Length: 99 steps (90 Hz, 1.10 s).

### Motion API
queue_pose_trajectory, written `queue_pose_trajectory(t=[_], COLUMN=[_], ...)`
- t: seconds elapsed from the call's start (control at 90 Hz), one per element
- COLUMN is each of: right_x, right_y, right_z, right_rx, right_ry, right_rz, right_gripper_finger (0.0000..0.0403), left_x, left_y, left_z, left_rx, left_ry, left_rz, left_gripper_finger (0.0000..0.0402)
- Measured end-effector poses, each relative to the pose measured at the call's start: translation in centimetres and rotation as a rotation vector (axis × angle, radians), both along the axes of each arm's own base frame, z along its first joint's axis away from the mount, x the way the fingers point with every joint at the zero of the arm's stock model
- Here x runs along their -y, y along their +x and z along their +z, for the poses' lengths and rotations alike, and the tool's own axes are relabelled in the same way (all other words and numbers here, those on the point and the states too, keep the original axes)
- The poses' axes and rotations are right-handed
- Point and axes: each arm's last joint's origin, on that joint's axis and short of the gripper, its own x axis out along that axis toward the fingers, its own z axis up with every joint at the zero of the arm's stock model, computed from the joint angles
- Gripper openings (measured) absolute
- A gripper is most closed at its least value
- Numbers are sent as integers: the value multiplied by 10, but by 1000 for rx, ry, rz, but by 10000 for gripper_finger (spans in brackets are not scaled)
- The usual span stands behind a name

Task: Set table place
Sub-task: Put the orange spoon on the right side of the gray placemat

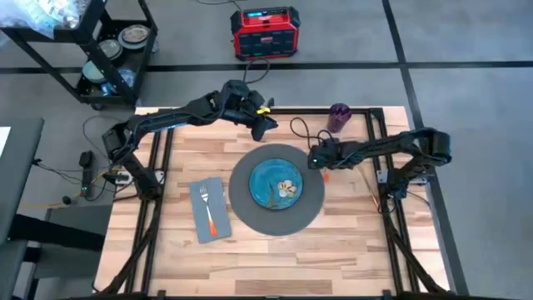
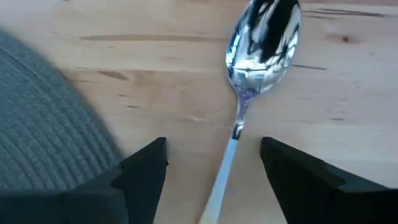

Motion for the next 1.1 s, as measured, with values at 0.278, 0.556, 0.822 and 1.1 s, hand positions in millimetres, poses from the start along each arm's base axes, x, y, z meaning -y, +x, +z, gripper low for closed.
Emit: queue_pose_trajectory(t=[0.278,0.556,0.822,1.1], right_x=[2,-2,-33,-68], right_y=[-2,-7,-12,5], right_z=[-10,6,45,35], right_rx=[-101,-77,130,219], right_ry=[-4,-10,-8,34], right_rz=[-50,7,2,-19], right_gripper_finger=[37,3,1,1], left_x=[0,0,0,0], left_y=[0,-1,0,0], left_z=[-1,-1,-1,0], left_rx=[-6,-9,-7,-6], left_ry=[3,7,25,27], left_rz=[-3,-5,-10,-8], left_gripper_finger=[75,75,75,75])
